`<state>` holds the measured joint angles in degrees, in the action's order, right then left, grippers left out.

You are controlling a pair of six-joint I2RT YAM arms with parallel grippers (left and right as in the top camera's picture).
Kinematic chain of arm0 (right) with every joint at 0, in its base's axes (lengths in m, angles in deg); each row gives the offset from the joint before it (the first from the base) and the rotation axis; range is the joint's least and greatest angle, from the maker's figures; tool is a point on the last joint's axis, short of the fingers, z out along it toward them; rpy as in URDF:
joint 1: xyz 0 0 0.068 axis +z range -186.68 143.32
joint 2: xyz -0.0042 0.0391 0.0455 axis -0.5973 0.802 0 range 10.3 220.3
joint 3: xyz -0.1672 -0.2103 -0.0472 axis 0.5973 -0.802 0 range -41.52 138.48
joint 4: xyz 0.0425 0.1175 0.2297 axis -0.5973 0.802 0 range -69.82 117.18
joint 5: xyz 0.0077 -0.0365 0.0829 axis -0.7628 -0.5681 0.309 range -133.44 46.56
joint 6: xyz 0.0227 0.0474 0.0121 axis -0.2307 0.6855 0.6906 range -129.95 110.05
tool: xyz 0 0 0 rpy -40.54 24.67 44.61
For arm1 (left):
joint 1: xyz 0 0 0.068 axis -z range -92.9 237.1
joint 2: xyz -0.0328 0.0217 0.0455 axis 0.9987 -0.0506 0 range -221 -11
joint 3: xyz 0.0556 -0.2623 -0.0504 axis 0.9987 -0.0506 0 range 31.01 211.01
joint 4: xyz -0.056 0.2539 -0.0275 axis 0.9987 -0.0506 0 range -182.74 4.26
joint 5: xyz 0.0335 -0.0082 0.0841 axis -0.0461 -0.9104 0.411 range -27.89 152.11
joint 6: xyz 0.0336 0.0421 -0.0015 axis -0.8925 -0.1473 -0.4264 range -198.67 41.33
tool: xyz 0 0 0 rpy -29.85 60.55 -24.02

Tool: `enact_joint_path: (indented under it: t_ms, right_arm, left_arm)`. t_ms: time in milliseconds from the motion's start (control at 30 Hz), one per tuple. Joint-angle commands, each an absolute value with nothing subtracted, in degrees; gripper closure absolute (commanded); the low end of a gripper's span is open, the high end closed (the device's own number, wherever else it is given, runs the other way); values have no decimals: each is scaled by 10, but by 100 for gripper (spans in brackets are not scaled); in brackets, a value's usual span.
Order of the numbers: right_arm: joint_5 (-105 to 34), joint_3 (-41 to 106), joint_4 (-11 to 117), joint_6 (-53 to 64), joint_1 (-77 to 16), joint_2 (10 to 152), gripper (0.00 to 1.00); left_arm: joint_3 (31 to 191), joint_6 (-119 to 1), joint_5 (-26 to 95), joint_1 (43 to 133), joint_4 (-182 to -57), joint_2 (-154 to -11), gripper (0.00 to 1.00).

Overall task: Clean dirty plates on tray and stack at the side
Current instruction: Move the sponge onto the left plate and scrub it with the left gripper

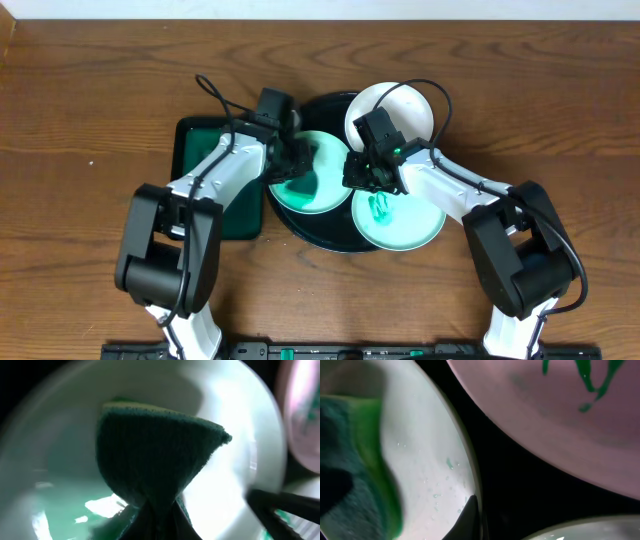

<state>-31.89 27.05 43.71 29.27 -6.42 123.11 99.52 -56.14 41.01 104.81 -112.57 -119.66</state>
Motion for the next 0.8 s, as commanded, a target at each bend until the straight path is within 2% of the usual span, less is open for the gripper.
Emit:
enact_joint_path:
  t_ms: [0,267,533,767]
  right_arm:
    - [-324,259,454,276,-67,1237,99]
    - [-324,259,453,277,-67,1237,99]
    - [-324,259,460,276,-67,1237,99]
    - [-324,259,460,277,-67,1237,99]
  left_arm:
    - [1003,-558,323,1085,-1123,-1212,93]
    - [1003,-553,321,1088,-1121,-1213,93]
    - [1003,-554,590,1042,-1181,-1213,93]
    - [1003,-554,676,997,-1217,-1213,93]
